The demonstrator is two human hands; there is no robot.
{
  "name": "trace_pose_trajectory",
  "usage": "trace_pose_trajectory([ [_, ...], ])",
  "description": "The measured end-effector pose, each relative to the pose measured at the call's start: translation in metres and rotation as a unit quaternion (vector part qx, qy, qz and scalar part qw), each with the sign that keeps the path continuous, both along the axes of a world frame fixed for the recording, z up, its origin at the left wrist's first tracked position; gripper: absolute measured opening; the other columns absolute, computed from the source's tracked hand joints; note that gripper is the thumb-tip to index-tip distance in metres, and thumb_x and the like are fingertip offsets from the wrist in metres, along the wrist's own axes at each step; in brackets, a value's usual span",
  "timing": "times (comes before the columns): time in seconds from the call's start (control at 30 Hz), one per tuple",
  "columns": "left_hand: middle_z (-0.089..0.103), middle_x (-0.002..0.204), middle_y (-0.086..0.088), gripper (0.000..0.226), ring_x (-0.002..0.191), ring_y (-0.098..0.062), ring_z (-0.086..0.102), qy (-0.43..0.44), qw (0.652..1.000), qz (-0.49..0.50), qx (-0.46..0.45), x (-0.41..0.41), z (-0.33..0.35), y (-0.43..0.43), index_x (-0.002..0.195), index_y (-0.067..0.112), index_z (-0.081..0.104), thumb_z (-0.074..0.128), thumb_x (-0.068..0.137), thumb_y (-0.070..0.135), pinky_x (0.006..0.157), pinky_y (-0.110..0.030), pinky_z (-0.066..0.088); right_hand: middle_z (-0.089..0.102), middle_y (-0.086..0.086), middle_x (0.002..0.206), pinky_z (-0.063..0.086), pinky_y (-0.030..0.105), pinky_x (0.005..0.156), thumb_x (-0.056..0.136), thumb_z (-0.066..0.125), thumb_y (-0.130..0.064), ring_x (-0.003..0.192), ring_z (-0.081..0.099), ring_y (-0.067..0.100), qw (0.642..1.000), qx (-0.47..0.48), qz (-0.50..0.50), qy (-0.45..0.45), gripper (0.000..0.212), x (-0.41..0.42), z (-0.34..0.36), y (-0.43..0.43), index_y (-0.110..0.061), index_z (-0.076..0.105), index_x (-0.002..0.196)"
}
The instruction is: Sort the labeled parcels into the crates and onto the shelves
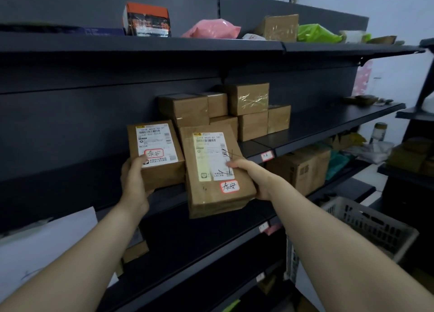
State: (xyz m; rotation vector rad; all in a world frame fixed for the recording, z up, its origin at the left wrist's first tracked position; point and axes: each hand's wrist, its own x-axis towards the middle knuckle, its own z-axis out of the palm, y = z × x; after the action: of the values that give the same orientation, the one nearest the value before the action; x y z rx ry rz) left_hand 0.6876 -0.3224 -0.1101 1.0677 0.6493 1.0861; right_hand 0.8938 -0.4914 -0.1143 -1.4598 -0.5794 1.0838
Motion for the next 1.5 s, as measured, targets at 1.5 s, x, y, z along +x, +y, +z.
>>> trace_pose_trajectory([
  [1.5,0.037,0.141,-0.010,0.100,0.123,-0.035,0.040,0.448,0.726,-0.506,0.130,0.504,-0.273,-0.453,0.143,0.039,0.026,0.065,0.054,0.063,0.102,-0.048,0.040,0.046,0.008,0.138,0.035,0.048,0.105,0.050,0.065,-0.076,0.126,0.040,0.037,0.741,-0.385,-0.550,-0.008,0.101,0.290,-0.250,-0.529,-0.046,0.036,0.141],
])
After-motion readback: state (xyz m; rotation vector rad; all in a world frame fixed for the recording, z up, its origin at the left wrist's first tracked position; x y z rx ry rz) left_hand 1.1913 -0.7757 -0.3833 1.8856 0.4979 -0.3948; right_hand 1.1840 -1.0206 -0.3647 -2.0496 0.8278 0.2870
